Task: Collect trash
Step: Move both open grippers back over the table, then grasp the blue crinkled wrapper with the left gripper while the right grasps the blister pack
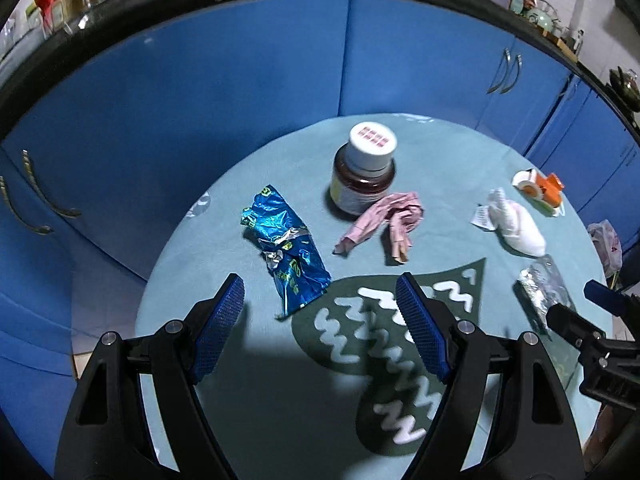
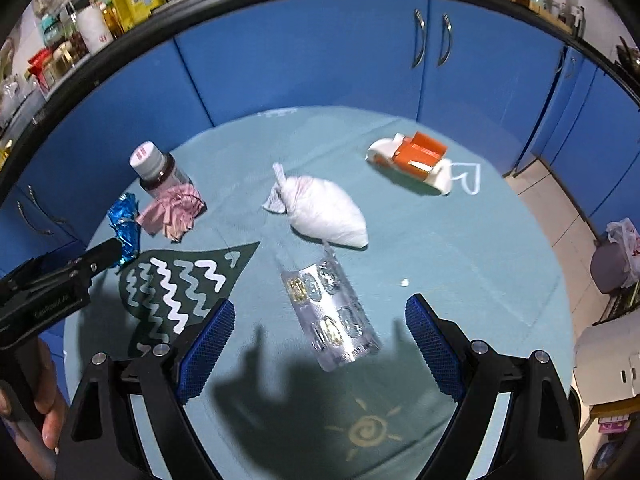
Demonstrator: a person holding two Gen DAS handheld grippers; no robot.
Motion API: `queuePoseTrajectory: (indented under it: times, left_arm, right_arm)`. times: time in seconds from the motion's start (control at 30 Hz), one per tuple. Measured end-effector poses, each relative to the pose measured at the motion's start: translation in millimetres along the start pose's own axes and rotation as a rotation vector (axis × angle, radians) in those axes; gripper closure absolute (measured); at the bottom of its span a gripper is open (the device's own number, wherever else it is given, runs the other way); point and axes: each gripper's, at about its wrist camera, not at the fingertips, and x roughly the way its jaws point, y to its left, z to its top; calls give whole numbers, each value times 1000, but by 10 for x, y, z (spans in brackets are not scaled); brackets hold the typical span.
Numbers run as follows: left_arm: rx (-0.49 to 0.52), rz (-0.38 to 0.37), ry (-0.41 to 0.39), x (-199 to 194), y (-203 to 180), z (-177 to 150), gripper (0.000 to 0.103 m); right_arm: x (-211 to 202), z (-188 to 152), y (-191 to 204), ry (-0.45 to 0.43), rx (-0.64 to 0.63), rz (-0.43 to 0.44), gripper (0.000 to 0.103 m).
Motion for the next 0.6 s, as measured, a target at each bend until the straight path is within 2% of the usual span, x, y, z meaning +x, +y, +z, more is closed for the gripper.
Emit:
queuePoseTrajectory:
  times: [0.23, 0.6]
  left_arm:
    - [-20, 20, 30, 267, 116, 56, 25]
    - [-48, 17, 48, 409, 276, 45, 29]
  right_arm:
    - [277, 31, 14, 60, 5, -4, 18]
    - [454, 57, 91, 80, -28, -15, 18]
